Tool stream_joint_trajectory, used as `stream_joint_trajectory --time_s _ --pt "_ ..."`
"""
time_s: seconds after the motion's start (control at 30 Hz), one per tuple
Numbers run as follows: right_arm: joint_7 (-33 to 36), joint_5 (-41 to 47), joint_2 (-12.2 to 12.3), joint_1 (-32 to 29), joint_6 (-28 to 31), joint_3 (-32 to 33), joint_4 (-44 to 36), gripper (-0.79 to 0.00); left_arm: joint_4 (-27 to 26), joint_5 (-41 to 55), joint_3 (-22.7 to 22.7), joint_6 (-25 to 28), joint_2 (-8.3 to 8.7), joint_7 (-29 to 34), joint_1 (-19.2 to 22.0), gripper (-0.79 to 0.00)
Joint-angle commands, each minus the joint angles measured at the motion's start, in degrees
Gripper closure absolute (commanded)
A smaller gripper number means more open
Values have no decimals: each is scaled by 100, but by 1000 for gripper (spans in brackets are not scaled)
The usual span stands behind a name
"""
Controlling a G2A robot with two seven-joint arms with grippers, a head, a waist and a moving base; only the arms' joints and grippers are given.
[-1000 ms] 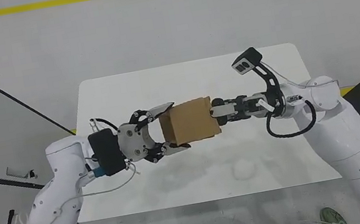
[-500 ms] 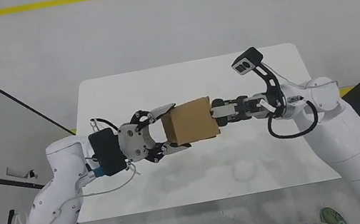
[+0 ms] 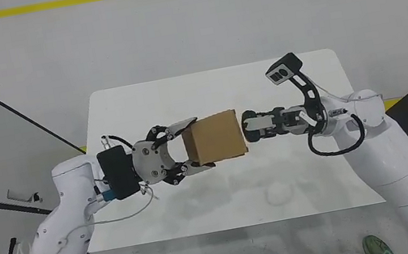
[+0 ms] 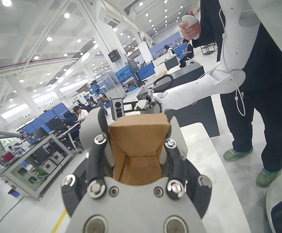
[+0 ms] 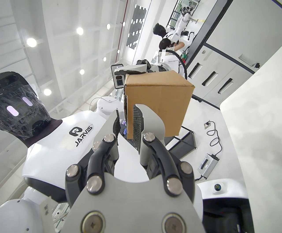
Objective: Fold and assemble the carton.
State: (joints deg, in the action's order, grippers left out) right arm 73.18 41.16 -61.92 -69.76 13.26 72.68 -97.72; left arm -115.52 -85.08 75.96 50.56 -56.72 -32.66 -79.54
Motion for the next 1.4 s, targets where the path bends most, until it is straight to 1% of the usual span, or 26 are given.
stream_joint_trajectory --time_s 0.0,0.03,0.23,1.0,1.37 --pt "-9 -15 7 -17 1 37 -2 -9 20 57 28 -37 2 6 -21 0" --pt "-10 -17 11 -27 1 54 -2 0 21 66 42 -41 5 15 -27 0" --pt "-65 -95 23 -81 -56 67 -6 0 10 170 62 -45 9 7 -56 0" --pt "-87 -102 -41 147 -86 -376 -22 0 -28 133 -17 31 29 -16 -62 0" --pt "-102 -125 -24 117 -74 -287 -16 0 -11 132 20 19 41 -38 -65 0"
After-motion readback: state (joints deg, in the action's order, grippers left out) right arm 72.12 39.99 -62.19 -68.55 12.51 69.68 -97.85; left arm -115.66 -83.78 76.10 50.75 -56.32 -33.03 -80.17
